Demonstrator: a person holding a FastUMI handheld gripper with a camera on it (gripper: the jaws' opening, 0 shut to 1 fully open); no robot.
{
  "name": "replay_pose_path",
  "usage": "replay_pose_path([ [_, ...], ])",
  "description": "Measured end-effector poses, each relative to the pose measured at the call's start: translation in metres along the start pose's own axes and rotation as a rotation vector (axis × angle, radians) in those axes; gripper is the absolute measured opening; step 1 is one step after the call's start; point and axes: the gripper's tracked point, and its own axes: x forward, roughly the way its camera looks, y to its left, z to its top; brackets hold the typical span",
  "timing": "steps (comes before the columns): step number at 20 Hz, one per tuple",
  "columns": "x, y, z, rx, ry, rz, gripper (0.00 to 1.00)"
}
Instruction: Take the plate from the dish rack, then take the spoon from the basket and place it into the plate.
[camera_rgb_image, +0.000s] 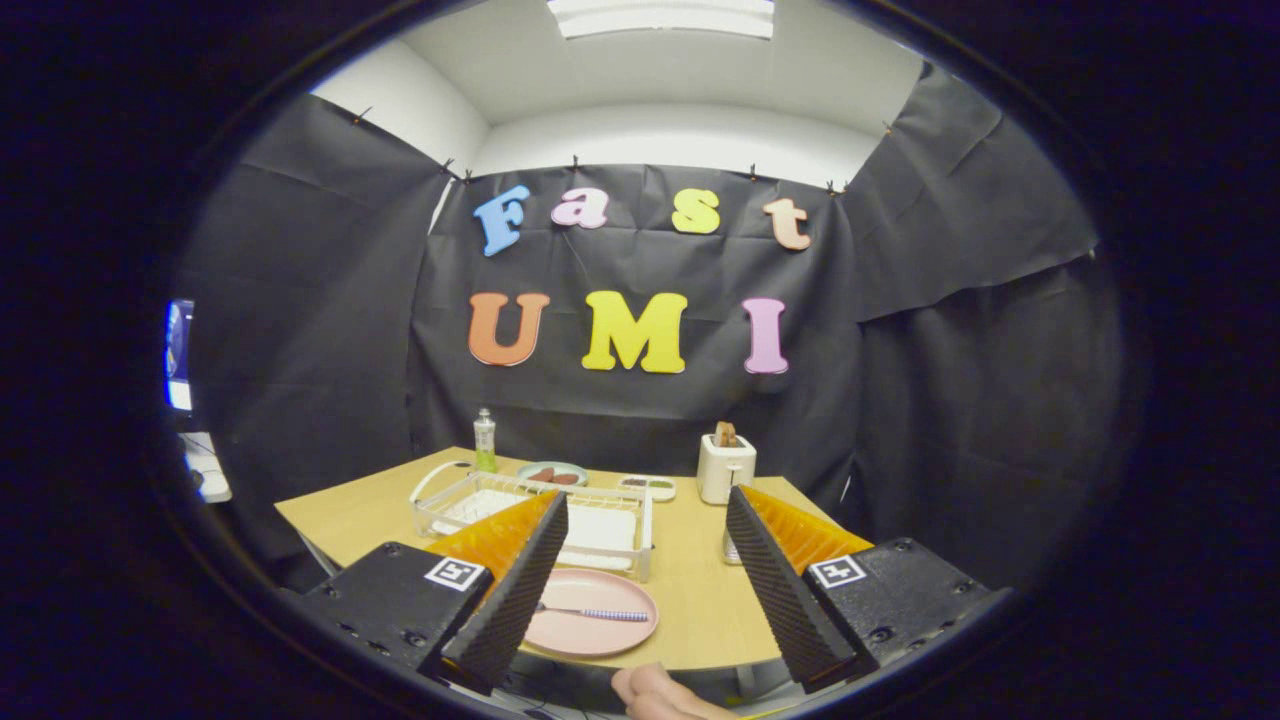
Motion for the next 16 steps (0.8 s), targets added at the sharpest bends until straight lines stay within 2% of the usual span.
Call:
replay_pose_path([
  [16, 0.001, -0.03, 0.002, 0.049, 0.038, -0.067, 1.0],
])
